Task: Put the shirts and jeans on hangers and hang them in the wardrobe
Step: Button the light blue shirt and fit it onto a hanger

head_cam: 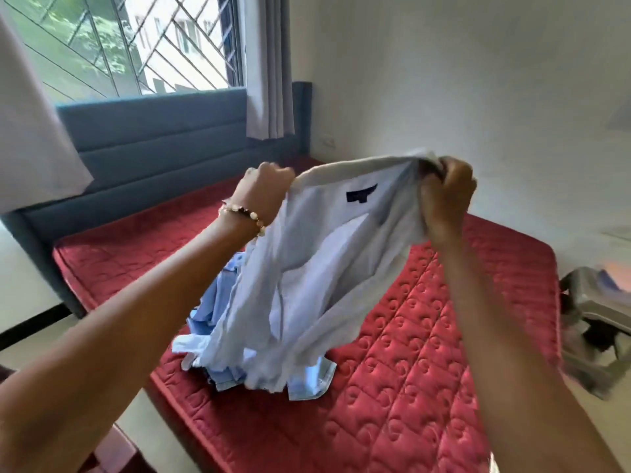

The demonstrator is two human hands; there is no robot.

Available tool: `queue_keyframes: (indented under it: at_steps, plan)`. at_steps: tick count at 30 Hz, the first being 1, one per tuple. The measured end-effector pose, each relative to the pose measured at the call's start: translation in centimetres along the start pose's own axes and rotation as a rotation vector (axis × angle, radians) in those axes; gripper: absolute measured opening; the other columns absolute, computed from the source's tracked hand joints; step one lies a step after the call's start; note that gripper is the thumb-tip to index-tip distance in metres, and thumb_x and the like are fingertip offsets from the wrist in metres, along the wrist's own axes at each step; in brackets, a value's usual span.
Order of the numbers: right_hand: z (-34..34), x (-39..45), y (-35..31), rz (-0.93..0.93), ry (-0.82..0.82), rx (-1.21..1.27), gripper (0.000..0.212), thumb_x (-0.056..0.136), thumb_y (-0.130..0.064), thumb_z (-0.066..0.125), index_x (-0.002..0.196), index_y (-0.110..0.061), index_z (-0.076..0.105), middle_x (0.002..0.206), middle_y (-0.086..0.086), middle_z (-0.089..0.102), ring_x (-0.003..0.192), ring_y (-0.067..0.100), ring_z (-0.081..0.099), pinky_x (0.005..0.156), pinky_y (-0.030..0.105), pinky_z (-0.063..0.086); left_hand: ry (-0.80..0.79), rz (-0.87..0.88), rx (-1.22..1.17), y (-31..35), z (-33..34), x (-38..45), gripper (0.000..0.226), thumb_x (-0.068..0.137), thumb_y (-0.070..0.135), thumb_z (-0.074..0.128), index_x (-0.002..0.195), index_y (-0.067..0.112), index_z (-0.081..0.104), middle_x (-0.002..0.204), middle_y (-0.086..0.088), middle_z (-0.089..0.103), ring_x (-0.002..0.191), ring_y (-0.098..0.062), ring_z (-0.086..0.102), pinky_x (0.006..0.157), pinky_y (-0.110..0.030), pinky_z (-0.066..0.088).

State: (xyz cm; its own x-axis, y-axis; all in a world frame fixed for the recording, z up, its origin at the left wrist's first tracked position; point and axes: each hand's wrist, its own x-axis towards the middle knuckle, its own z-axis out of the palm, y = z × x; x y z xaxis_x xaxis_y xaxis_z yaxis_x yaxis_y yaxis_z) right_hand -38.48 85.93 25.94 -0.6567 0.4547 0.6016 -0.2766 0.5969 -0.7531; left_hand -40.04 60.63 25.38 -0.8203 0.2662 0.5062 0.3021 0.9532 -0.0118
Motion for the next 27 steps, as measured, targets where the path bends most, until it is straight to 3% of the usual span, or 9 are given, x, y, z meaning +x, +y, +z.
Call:
queue_keyframes:
  at_steps: [5,8,11,14,16,19,22,24,27]
  plan:
    - [-2.9,0.3,-2.9,-0.082,0.165,-0.303,0.034,0.092,-0.027,0.039,0.109,-0.006,0.061,0.102,0.023,0.067,0.096,0.043,0.058,0.073,0.039,0.039,0.032,-0.352,-0.047,2.1,-2.4,-0.8,0.02,0.094,0.018,0.05,0.1,0.004,0.063,0.094,-0.025,0.062,0.089,-0.049,0.061,0.07,-0.045,0.05]
    - [-4.6,0.4,-2.6,0.031,-0.075,-0.531,0.031,0.098,-0.022,0.041,0.117,-0.002,0.053,0.115,0.026,0.059,0.108,0.043,0.055,0.082,0.04,0.042,-0.239,-0.464,-0.367,4.3,-5.8,0.1,0.028,0.097,0.026,0.05,0.107,0.002,0.059,0.102,-0.022,0.063,0.085,-0.037,0.065,0.067,-0.037,0.054]
    - [-6.2,0.4,-2.4,0.133,-0.381,-0.603,0.032,0.094,-0.017,0.049,0.117,0.004,0.053,0.121,0.03,0.055,0.114,0.042,0.054,0.087,0.039,0.045,-0.508,-0.485,-0.816,7.7,-8.4,0.8,0.021,0.097,0.016,0.051,0.082,0.002,0.05,0.073,-0.011,0.061,0.044,-0.016,0.062,0.041,-0.021,0.049]
    - [-8.5,0.7,-2.9,0.174,-0.612,-0.411,0.018,0.092,-0.015,0.056,0.081,-0.001,0.057,0.085,0.016,0.06,0.086,0.018,0.061,0.068,0.029,0.041,-0.716,-0.319,-1.028,9.2,-9.9,1.0,0.037,0.096,0.028,0.054,0.072,-0.002,0.052,0.052,-0.014,0.058,0.035,-0.016,0.046,0.04,-0.015,0.035]
    - [-11.4,0.1,-4.8,0.173,-0.714,-0.203,0.027,0.093,-0.016,0.06,0.068,-0.007,0.057,0.064,0.004,0.059,0.059,0.003,0.056,0.06,0.023,0.042,-0.764,-0.164,-1.228,9.6,-10.8,1.1,0.05,0.083,0.044,0.065,0.08,-0.006,0.065,0.069,-0.019,0.054,0.052,-0.017,0.043,0.054,-0.023,0.032]
    - [-15.5,-0.5,-7.4,0.247,-0.718,0.231,0.027,0.09,-0.032,0.063,0.09,-0.007,0.075,0.083,0.005,0.075,0.078,0.014,0.072,0.074,0.027,0.057,-0.501,-0.081,-1.701,10.3,-11.4,0.5,0.038,0.088,0.038,0.056,0.071,0.008,0.072,0.065,-0.007,0.063,0.058,-0.016,0.058,0.06,-0.028,0.05]
    - [-17.1,0.0,-7.2,0.36,-0.661,0.412,0.03,0.084,-0.041,0.068,0.096,-0.014,0.075,0.088,0.003,0.075,0.083,0.02,0.072,0.08,0.032,0.055,-0.525,0.0,-2.061,10.3,-10.2,0.7,0.037,0.089,0.034,0.05,0.082,0.008,0.074,0.074,-0.005,0.07,0.071,-0.017,0.066,0.079,-0.032,0.054]
    - [-16.6,0.6,-5.6,0.307,-0.603,0.216,0.028,0.087,-0.046,0.064,0.09,-0.02,0.074,0.073,-0.004,0.073,0.068,0.01,0.07,0.067,0.022,0.051,-0.615,-0.157,-1.862,9.3,-8.3,2.1,0.035,0.087,0.031,0.053,0.073,0.008,0.075,0.067,-0.006,0.069,0.059,-0.015,0.066,0.063,-0.028,0.055]
    - [-15.8,2.0,-2.0,0.306,-0.692,0.045,0.03,0.082,-0.035,0.071,0.09,-0.006,0.074,0.075,0.003,0.07,0.063,0.011,0.064,0.064,0.022,0.049,-0.732,-0.251,-0.974,7.1,-4.2,4.0,0.04,0.095,0.023,0.054,0.057,0.009,0.058,0.039,-0.002,0.046,0.027,-0.009,0.037,0.033,-0.013,0.028]
